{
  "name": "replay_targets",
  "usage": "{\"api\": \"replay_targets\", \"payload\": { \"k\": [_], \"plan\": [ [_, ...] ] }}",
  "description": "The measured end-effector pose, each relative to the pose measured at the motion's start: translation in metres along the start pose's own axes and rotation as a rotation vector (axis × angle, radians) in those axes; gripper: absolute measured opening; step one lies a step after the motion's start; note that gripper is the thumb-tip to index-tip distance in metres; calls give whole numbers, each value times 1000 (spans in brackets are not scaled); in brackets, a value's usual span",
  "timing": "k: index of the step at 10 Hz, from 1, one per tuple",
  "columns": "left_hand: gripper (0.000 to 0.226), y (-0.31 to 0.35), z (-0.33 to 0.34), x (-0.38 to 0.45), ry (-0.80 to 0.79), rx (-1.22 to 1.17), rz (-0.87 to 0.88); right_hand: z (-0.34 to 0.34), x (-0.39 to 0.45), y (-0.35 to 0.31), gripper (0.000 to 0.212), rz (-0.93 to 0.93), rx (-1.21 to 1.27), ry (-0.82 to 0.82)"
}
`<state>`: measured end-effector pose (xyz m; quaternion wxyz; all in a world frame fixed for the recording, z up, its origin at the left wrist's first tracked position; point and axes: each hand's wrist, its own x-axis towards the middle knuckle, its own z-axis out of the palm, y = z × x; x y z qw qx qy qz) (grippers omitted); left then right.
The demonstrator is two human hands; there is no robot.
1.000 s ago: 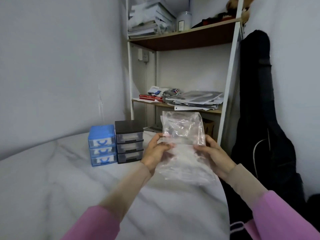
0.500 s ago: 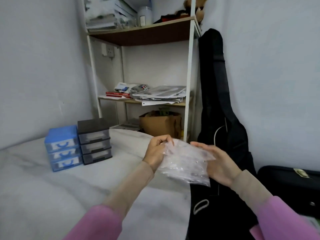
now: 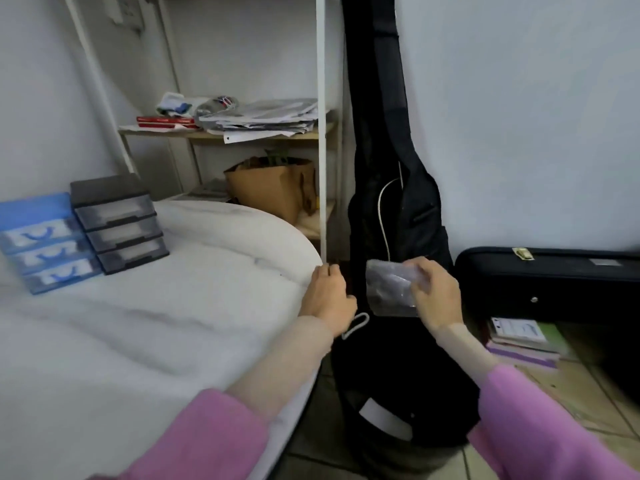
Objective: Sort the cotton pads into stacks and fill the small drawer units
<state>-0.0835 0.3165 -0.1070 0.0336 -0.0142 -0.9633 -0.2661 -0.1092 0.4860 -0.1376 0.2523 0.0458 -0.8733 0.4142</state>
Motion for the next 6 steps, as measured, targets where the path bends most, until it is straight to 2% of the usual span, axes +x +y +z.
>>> {"api": "replay_targets", "payload": {
  "k": [1, 2, 3, 4, 5, 6],
  "plan": [
    [61, -3, 8, -15, 16, 196, 14, 17, -32, 27, 37, -71, -182, -87],
    [59, -6, 11, -18, 69, 250, 35, 33, -60, 52, 43, -49, -447, -326],
    [57, -7, 12, -18, 104, 264, 46, 48, -77, 72, 61, 78, -699, -742],
    [55, -8, 14, -18, 110, 269, 52, 55, -86, 87, 66, 236, -650, -941],
    [56, -8, 13, -18, 108, 292, 55, 51, -88, 92, 44, 267, -547, -928],
    [62, -8, 16, -27, 90, 359, 91, 38, -84, 93, 31, 287, -408, -884]
  ]
}}
